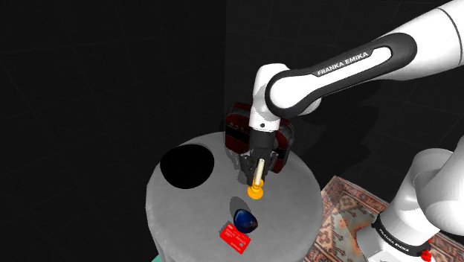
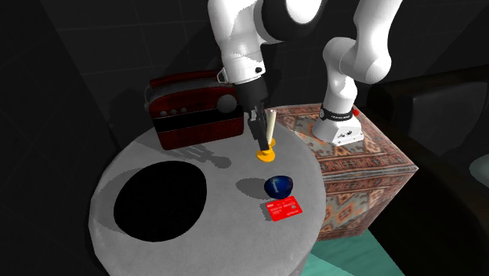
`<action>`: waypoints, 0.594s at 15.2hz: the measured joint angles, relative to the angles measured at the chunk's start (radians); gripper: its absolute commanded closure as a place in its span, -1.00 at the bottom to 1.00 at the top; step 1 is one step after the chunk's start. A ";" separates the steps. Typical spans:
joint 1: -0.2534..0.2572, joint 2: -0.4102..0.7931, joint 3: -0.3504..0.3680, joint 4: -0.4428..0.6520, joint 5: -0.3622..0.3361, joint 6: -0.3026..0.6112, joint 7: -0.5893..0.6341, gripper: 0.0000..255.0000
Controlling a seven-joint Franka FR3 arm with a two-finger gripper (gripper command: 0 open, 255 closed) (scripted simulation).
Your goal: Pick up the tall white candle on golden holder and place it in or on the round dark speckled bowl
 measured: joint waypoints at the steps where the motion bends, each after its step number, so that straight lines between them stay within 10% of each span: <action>1: -0.001 -0.010 -0.002 0.005 -0.002 -0.014 0.004 1.00; 9: -0.007 -0.056 -0.012 0.065 -0.019 -0.116 0.038 1.00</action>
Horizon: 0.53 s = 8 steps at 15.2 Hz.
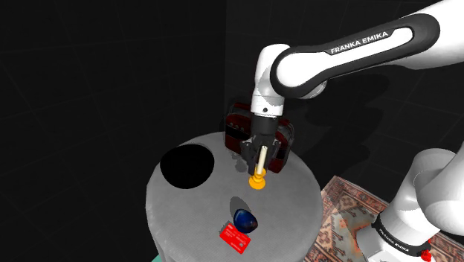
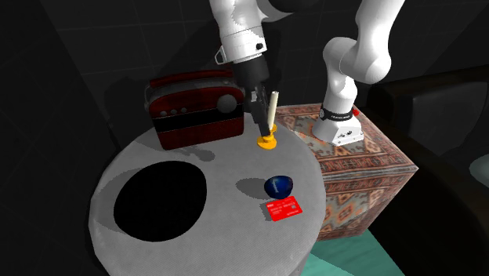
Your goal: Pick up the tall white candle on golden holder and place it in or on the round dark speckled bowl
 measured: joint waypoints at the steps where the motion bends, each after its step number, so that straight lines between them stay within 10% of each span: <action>1: 0.000 -0.006 -0.001 0.008 -0.002 -0.013 0.005 1.00; 8: -0.004 0.013 -0.004 0.101 -0.019 -0.080 0.036 1.00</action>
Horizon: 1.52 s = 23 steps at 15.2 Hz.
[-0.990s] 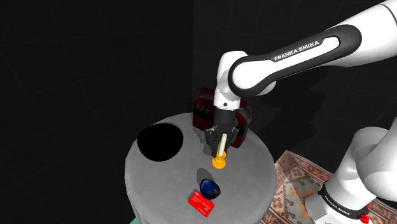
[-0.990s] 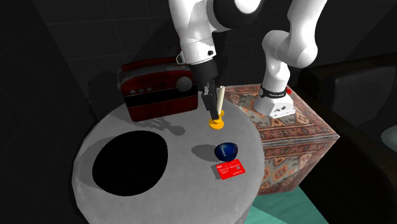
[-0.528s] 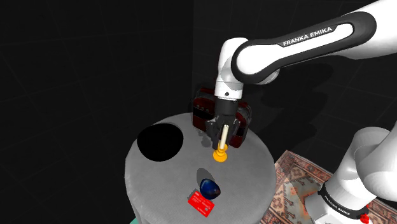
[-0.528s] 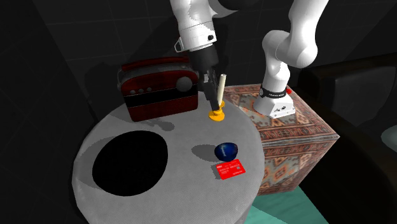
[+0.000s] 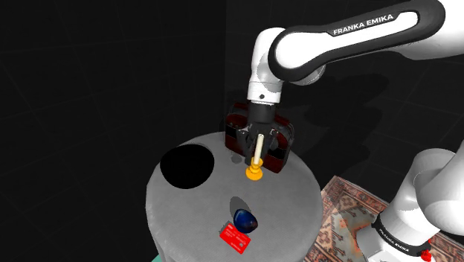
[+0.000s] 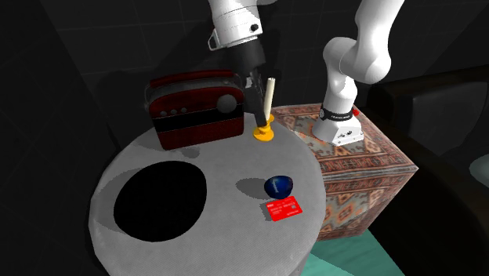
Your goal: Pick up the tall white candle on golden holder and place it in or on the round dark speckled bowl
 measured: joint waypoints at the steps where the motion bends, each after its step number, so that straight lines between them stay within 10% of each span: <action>1: -0.003 0.036 0.000 0.037 -0.008 -0.001 0.002 1.00; 14: 0.020 0.578 0.003 0.685 -0.136 -0.091 0.099 1.00; 20: 0.067 0.923 -0.007 1.215 -0.200 -0.268 0.165 1.00; 23: 0.069 0.958 -0.010 1.245 -0.205 -0.264 0.161 1.00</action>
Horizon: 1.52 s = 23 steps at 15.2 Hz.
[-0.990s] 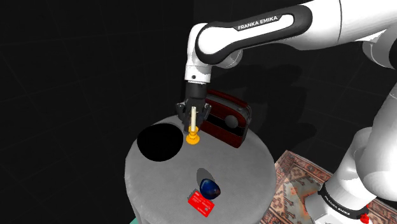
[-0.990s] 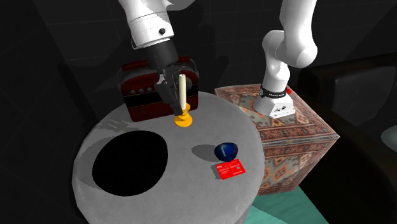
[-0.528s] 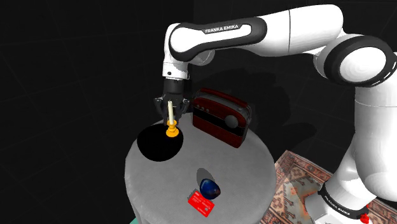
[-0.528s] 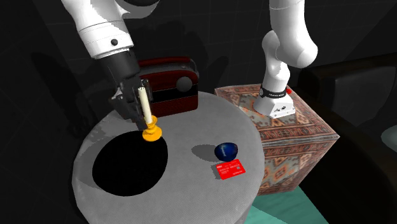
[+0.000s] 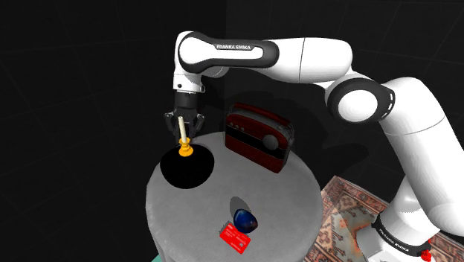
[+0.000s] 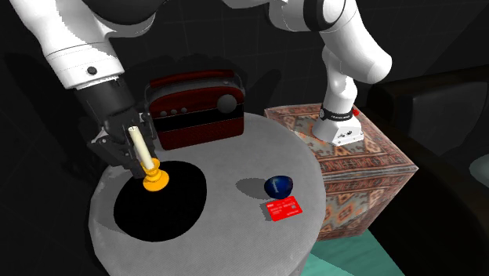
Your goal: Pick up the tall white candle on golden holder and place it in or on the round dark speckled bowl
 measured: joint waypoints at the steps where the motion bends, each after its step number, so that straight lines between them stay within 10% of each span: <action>1: -0.001 0.004 -0.001 -0.007 0.000 0.009 -0.004 1.00; 13: -0.006 -0.003 -0.003 -0.102 0.004 0.094 -0.032 1.00; 14: -0.006 -0.003 -0.003 -0.102 0.004 0.094 -0.032 -1.00; 23: -0.014 0.016 -0.004 -0.005 -0.001 0.016 -0.023 -1.00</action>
